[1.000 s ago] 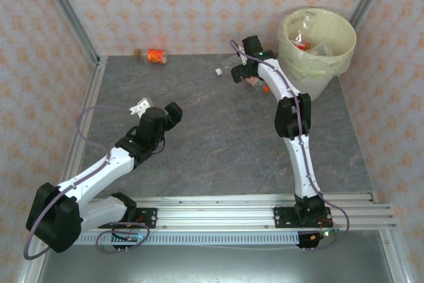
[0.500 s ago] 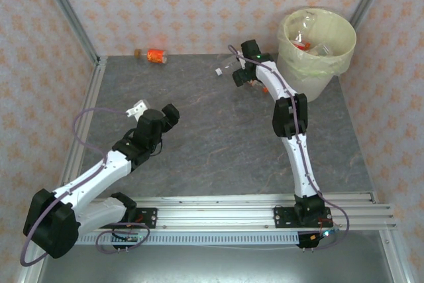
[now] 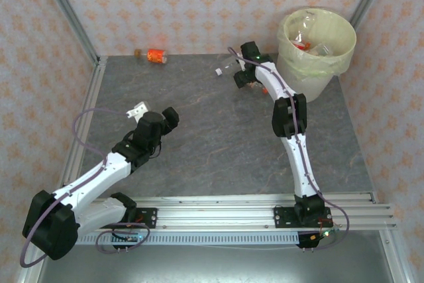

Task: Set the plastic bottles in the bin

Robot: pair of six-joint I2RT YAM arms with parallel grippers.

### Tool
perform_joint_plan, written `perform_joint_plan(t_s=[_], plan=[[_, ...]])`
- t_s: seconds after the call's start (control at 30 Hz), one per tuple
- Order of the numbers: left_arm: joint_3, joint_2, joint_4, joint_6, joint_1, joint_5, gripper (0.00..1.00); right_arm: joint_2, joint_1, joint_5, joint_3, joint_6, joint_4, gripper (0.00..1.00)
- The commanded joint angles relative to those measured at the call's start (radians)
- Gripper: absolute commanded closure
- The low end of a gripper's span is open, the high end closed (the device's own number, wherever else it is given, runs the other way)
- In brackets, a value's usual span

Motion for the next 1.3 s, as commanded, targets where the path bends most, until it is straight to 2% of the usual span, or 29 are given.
perform_joint_plan(t_s=[0.0, 0.2, 0.37, 0.5, 0.8, 1.0, 1.27], plan=[[0.000, 0.000, 0.021, 0.043, 0.006, 0.013, 0.00, 0.017, 0.003, 0.018, 0.009, -0.010, -0.038, 0.19], [0.000, 0.005, 0.038, 0.054, 0.007, 0.036, 0.00, 0.012, 0.004, 0.019, -0.008, -0.008, -0.053, 0.22], [0.017, 0.014, 0.036, 0.081, 0.006, 0.083, 0.00, -0.068, 0.005, 0.018, -0.071, -0.004, -0.028, 0.34], [0.033, 0.029, 0.052, 0.113, 0.006, 0.148, 0.00, -0.193, 0.005, 0.010, -0.192, -0.017, 0.039, 0.41], [0.096, 0.120, 0.135, 0.162, -0.008, 0.298, 0.00, -0.552, 0.005, -0.062, -0.528, -0.050, 0.257, 0.45], [0.150, 0.165, 0.239, 0.201, -0.046, 0.437, 0.00, -0.776, -0.007, -0.204, -0.657, -0.033, 0.319, 0.46], [0.306, 0.221, 0.226, 0.285, -0.137, 0.537, 0.00, -0.966, -0.079, -0.401, -0.721, 0.109, 0.386, 0.46]])
